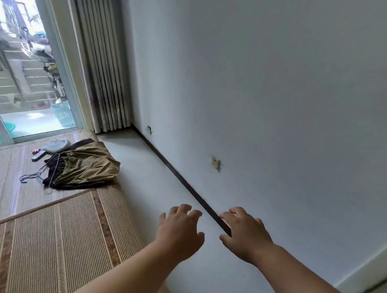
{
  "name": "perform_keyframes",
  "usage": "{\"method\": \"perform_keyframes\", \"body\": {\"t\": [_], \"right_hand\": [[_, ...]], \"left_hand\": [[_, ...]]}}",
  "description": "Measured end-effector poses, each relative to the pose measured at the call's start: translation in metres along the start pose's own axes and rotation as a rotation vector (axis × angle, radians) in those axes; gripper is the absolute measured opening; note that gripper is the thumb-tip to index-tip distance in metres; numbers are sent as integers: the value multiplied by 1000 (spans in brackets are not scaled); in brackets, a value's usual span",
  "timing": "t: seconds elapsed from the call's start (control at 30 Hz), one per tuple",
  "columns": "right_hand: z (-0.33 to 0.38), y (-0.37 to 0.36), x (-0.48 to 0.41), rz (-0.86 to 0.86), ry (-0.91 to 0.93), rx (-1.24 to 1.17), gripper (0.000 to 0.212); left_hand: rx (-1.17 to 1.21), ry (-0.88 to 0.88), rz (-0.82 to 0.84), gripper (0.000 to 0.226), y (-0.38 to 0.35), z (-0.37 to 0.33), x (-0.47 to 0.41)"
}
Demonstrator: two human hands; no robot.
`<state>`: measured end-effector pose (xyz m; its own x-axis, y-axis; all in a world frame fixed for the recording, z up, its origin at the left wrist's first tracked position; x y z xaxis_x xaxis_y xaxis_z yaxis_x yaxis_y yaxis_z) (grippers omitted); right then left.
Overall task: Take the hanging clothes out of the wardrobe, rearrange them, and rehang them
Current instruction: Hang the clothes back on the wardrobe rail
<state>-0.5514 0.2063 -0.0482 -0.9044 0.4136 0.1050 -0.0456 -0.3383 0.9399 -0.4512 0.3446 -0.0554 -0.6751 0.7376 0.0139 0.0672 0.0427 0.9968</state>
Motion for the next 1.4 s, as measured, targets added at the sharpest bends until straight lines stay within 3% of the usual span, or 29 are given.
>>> {"method": "perform_keyframes", "body": {"t": [0.17,0.43,0.87,1.1,1.4], "right_hand": [[-45,12,-92,54,21,31,57],[-75,50,-245,53,102,22,54],[-101,63,-473,280,453,61,54],[-84,58,-553,397,579,28,65],[15,15,-645,487,768,62,61]], "left_hand": [[31,29,27,57,-26,-2,-99],[44,101,1,56,-7,8,-244],[55,533,59,55,-21,58,-394],[110,699,126,56,-20,80,-430],[144,879,105,57,-20,191,-448]]}}
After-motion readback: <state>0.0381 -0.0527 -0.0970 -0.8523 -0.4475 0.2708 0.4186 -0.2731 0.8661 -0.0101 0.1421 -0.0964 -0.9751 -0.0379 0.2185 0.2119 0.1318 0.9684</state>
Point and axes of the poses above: each hand's wrist, its own x-axis away from the middle knuckle, its own y-axis out of the back of the hand, z = x × y, the point moved 3 cm from there along -x, towards the middle knuckle, and after that the axes turned 9 degrees about -x, right-handed, at the moved point
